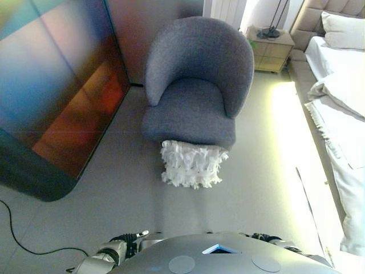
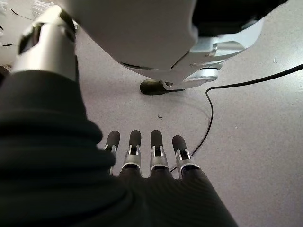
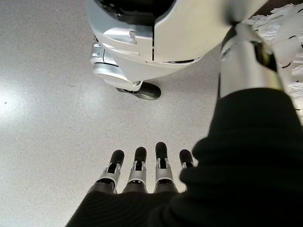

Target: Pick up the cushion and take it to the sofa

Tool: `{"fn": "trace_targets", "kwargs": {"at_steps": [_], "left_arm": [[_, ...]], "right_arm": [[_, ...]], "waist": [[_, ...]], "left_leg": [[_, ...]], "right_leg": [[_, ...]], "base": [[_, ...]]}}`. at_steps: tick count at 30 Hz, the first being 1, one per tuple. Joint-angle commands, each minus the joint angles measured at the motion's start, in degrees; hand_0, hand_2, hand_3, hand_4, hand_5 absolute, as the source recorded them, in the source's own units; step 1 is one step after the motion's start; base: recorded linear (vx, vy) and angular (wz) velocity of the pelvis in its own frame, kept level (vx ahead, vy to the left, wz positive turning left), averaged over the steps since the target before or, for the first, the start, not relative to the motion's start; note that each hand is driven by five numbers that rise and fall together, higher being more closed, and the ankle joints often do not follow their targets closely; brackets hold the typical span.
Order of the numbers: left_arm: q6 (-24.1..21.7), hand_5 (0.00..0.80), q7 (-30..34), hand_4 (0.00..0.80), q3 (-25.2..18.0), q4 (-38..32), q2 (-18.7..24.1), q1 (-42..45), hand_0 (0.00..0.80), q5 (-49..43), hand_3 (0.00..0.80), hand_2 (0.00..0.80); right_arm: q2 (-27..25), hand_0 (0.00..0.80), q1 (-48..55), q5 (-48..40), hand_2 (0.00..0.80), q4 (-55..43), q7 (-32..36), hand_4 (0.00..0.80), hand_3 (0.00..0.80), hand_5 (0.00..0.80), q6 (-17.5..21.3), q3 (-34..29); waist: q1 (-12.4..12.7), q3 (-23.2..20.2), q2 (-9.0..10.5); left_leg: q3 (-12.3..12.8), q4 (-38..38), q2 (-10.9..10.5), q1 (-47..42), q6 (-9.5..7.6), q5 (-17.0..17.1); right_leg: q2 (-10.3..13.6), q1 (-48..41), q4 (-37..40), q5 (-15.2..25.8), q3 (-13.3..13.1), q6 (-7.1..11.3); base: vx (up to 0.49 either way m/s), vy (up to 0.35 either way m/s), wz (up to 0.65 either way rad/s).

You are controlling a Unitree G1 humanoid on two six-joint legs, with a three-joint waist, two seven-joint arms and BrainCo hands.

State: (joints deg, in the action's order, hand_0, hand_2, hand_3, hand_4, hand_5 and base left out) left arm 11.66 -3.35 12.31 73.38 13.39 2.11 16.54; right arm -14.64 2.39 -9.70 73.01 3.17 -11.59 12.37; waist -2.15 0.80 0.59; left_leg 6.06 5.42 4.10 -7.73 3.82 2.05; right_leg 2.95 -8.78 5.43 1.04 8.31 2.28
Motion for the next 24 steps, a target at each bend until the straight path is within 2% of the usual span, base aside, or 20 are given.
{"fn": "trace_targets", "kwargs": {"at_steps": [1, 3, 24], "left_arm": [[-0.02, 0.0, 0.44, 0.0, 1.02, 3.14, -2.04, -4.94, 0.0, -0.43, 0.0, 0.0], [-1.02, 0.0, 0.63, 0.0, 0.96, 3.03, -2.03, -4.81, 0.0, 0.09, 0.0, 0.0], [0.63, 0.0, 1.4, 0.0, 1.11, 3.24, -2.05, -4.79, 0.0, -0.78, 0.0, 0.0]], "right_arm": [[1.56, 0.0, -3.84, 0.45, 0.0, 4.07, 0.27, 0.0, 0.0, 0.0, -1.0, 1.07], [1.57, 0.0, -3.79, 0.54, 0.0, 4.13, 0.41, 0.0, 0.0, 0.0, -0.78, 0.9], [1.71, 0.0, -3.89, 0.57, 0.0, 4.2, 0.34, 0.0, 0.0, 0.0, -0.89, 0.91]], "waist": [[1.31, 3.04, 0.76], [1.31, 3.05, 0.76], [1.44, 3.04, 0.91]], "left_leg": [[0.2, -0.42, -6.27, -1.77, -5.59, -8.69], [0.18, -0.42, -6.27, -1.8, -5.57, -8.7], [0.29, -0.42, -6.3, -1.82, -5.63, -8.8]], "right_leg": [[-1.96, 0.22, -0.43, -4.34, -1.57, 0.77], [-1.98, 0.2, -0.43, -4.31, -1.57, 0.78], [-2.15, 0.13, -0.43, -4.36, -1.41, 0.79]], "base": [[0.0, 0.0, 0.0], [0.0, 0.0, 0.0], [0.001, -0.001, 0.0]]}}
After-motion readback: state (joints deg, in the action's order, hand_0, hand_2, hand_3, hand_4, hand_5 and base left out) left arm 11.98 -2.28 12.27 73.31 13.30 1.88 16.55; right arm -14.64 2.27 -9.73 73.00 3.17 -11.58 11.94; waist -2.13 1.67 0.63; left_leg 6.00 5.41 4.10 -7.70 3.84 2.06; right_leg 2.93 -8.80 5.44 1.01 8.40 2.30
